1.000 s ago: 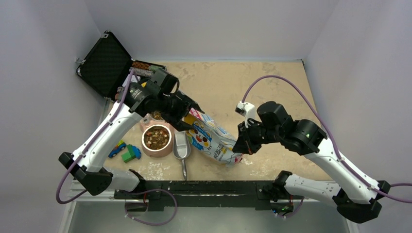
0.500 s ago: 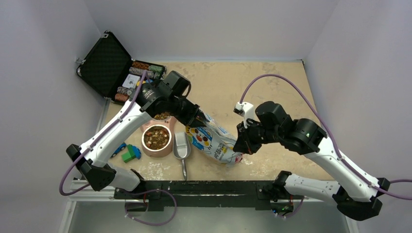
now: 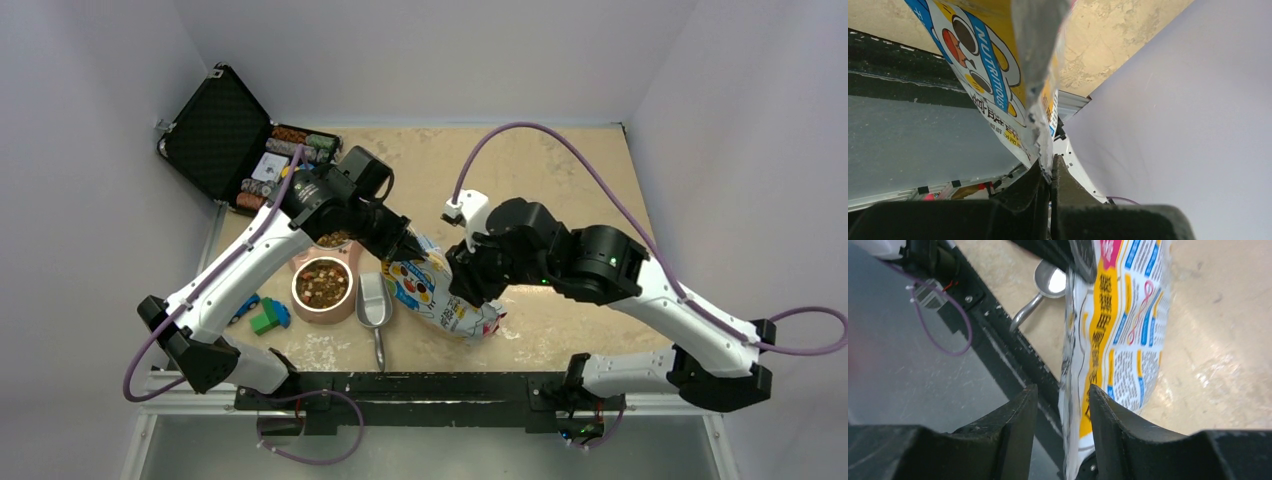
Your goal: Serve the pet food
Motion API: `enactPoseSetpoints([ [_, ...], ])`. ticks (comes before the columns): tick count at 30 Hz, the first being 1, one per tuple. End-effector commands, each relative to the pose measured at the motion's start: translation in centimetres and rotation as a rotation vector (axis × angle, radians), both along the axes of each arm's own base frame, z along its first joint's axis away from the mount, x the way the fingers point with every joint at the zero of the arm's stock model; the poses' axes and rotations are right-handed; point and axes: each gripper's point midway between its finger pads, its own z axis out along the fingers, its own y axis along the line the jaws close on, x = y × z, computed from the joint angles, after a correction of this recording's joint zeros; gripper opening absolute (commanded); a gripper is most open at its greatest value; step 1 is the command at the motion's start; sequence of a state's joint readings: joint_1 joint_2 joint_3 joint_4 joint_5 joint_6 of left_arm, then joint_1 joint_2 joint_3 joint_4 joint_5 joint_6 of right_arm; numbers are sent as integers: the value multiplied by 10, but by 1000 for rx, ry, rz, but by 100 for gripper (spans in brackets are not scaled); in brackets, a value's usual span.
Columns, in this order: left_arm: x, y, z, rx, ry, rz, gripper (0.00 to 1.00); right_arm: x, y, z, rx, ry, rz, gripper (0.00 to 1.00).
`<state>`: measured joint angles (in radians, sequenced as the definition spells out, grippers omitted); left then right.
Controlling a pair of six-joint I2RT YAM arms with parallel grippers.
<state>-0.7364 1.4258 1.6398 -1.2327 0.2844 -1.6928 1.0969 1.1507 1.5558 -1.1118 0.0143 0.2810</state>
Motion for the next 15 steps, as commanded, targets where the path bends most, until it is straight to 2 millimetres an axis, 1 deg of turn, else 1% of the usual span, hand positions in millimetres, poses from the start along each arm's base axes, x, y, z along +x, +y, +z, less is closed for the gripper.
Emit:
enactPoseSetpoints([
  [1, -3, -3, 20, -53, -7, 8, 0, 34, 23, 24, -9, -214, -46, 46],
  [3, -6, -2, 21, -57, 13, 16, 0, 40, 35, 25, -26, -263, -36, 45],
  [7, -17, 5, 19, -47, 77, 20, 0, 55, 44, 23, -46, -344, -78, 39],
  [10, -18, 1, 22, -93, 91, 7, 0, 58, 48, 22, -30, -376, -73, 37],
  [11, -19, 0, 22, -102, 95, -1, 0, 60, 50, 19, -35, -383, -69, 36],
  [15, -19, -1, 26, -123, 87, -7, 0, 62, 58, 11, -58, -395, -57, 27],
])
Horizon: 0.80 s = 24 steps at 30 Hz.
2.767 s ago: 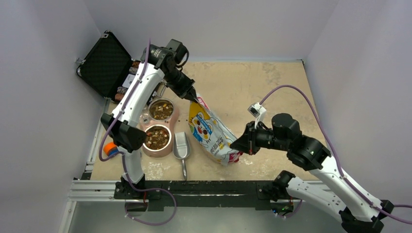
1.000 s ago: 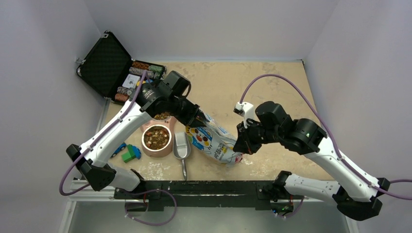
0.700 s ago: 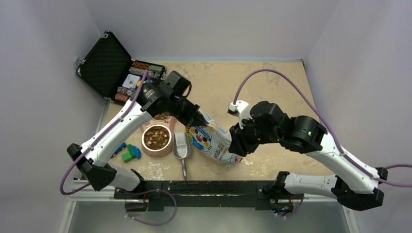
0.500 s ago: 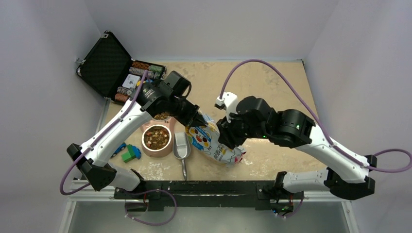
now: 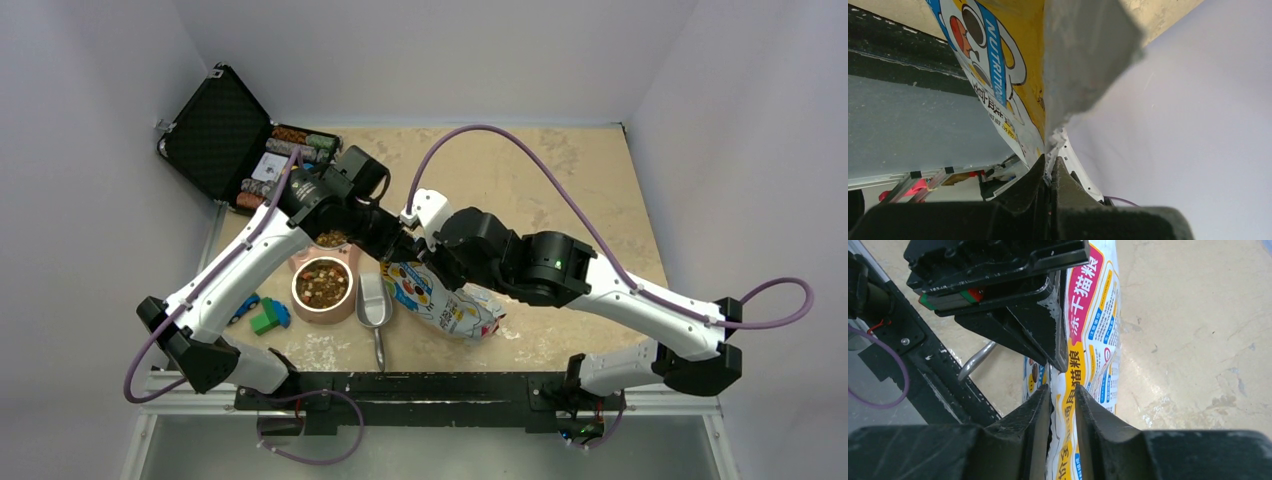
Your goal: Serve the pet food
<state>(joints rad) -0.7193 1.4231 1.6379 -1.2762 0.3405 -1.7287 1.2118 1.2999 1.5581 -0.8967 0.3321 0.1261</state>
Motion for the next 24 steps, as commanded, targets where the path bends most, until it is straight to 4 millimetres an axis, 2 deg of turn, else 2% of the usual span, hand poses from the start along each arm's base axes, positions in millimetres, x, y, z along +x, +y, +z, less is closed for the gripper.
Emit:
enactPoseSetpoints([
  [1, -10, -6, 27, -120, 0, -21, 0, 11, 10, 13, 36, -90, -12, 26],
  [7, -10, -8, 29, -164, 19, -4, 0, 0, 20, 6, 58, -66, 52, 29],
  [9, -11, -9, 30, -173, 20, -5, 0, 4, 18, 1, 37, -73, 25, 28],
  [15, -12, -5, 30, -186, 20, 26, 0, 13, 16, -1, 10, -107, -7, 19],
  [19, -12, -3, 30, -187, 14, 34, 0, 10, 12, -15, -24, -88, -5, 13],
  [21, -10, -3, 31, -194, 2, 39, 0, 10, 8, -21, -52, -79, -15, 1],
  [24, -6, 0, 31, -191, -22, 56, 0, 10, -3, -24, -91, -96, -64, 0],
])
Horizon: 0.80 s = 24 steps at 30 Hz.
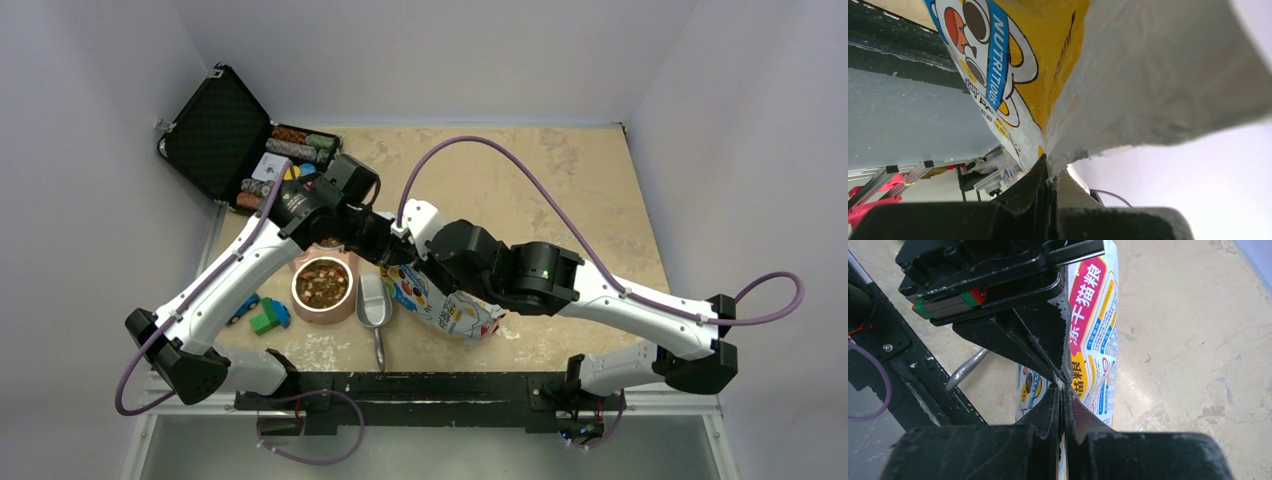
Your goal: Serve the pet food
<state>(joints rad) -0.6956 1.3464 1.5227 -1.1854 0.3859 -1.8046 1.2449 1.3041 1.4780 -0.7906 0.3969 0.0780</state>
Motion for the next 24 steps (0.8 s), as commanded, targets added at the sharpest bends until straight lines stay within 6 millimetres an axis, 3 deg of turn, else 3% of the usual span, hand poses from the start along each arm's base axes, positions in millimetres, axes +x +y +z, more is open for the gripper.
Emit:
enactPoseSetpoints([
  [1, -3, 0, 31, -105, -59, 3, 0, 3, -17, -11, -78, -49, -87, 0],
  [5, 1, 4, 30, -94, -65, 22, 0, -14, -23, -17, -92, -4, -76, 0],
  [8, 4, 2, 36, -106, -78, 26, 0, -14, -26, -22, -71, -2, -98, 0],
  [12, 4, 3, 38, -103, -82, 21, 0, -9, -30, -12, -37, -24, -139, 17],
  [14, 3, 3, 38, -103, -80, 19, 0, -9, -29, -12, -37, -25, -138, 21],
  [17, 3, 3, 39, -103, -83, 20, 0, -10, -29, -13, -46, -20, -137, 19],
  [20, 2, 4, 38, -97, -83, 21, 0, -8, -34, -10, -47, -35, -153, 0],
  [24, 3, 6, 35, -83, -82, 23, 0, -6, -58, -9, -92, -69, -252, 0],
])
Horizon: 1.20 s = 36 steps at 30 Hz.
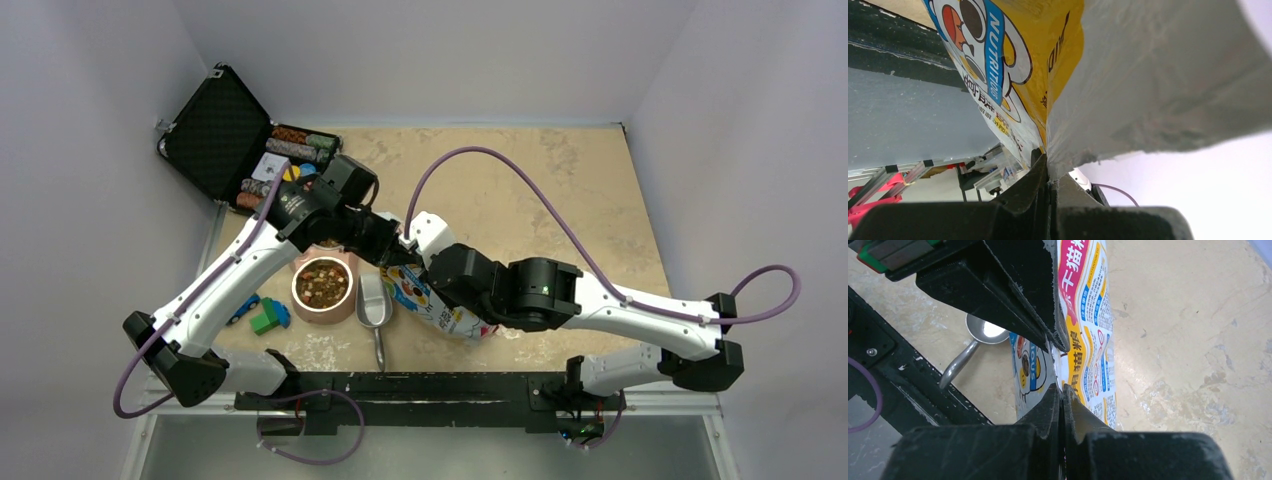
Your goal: Serve the pet food
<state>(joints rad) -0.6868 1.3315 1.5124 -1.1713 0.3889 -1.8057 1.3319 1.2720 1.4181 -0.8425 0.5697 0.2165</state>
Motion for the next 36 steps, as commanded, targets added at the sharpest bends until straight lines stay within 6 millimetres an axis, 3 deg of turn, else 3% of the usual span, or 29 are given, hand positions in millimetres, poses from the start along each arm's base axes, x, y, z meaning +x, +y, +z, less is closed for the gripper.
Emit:
enactPoseSetpoints([
  [1, 2, 4, 33, -69, -70, 16, 0, 4, -40, 9, -48, -61, -116, 0],
  [5, 4, 4, 33, -64, -72, 14, 0, -7, -51, 12, 7, -12, -111, 0],
  [9, 5, 3, 34, -68, -72, 11, 0, -19, -60, -1, 16, 47, -84, 14],
  [11, 5, 3, 34, -68, -71, 9, 0, -22, -60, -6, 8, 63, -70, 15],
  [13, 5, 3, 34, -69, -71, 10, 0, -23, -60, -11, -4, 80, -79, 13],
  [15, 5, 3, 34, -68, -72, 12, 0, -20, -63, -12, -22, 63, -98, 0],
  [20, 5, 4, 33, -65, -72, 15, 0, -19, -74, -8, -36, 41, -131, 0],
  [26, 6, 4, 33, -61, -74, 20, 0, -28, -73, 5, 46, 57, -68, 0],
  [30, 7, 4, 33, -64, -73, 22, 0, -28, -80, -2, 24, 69, -92, 10],
  [34, 8, 3, 33, -64, -70, 19, 0, -30, -81, -7, 3, 87, -96, 11],
  [35, 9, 3, 33, -65, -71, 19, 0, -30, -83, -9, -6, 88, -103, 11],
  [36, 9, 3, 33, -65, -71, 18, 0, -30, -84, -9, -7, 86, -110, 1],
])
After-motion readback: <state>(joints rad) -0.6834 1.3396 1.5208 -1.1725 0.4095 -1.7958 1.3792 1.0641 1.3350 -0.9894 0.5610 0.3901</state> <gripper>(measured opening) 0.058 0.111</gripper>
